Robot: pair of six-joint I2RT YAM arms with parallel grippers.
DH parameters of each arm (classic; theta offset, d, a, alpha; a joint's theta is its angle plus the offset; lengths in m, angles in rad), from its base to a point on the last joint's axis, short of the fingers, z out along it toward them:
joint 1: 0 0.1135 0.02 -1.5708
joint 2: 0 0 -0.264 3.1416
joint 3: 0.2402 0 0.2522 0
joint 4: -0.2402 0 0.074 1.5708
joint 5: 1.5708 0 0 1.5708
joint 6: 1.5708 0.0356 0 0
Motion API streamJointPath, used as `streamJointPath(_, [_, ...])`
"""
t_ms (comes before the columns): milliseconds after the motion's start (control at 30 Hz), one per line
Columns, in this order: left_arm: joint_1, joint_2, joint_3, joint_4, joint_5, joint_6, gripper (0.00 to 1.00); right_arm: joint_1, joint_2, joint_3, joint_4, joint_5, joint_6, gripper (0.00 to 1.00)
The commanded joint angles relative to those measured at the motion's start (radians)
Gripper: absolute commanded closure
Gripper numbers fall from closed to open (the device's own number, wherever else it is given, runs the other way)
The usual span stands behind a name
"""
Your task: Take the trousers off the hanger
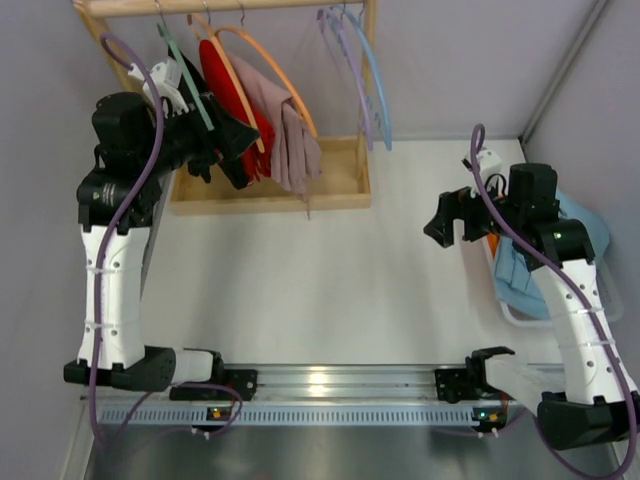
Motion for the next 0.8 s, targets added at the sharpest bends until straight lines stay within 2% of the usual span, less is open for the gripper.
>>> streamJointPath(0, [-0.006, 0.021, 0.016, 0.226, 0.059, -0.173, 0.11, -0.022, 0.007, 0.048, 0.001, -0.021, -0.001, 0.01])
streamJointPath(133, [-0.076, 0.010, -0.114, 0.529, -0.022, -0.324, 0.21, -0.032, 0.031, 0.043, 0.005, -0.034, 0.014, 0.01])
streamJointPath(167, [-0.088, 0.010, -0.114, 0.550, -0.041, -0.338, 0.22, -0.036, 0.036, 0.045, 0.005, -0.037, 0.017, 0.01])
streamJointPath(300, [-0.105, 0.117, -0.050, 0.557, -0.097, -0.437, 0.24, -0.049, 0.057, 0.065, 0.005, -0.050, 0.025, 0.01])
streamJointPath(500, [-0.118, 0.210, 0.002, 0.571, -0.252, -0.476, 0.27, -0.063, 0.070, 0.069, 0.021, -0.073, 0.054, 0.01])
streamJointPath(767, [-0.173, 0.321, 0.076, 0.597, -0.285, -0.520, 0.28, -0.075, 0.077, 0.069, 0.025, -0.082, 0.062, 0.01])
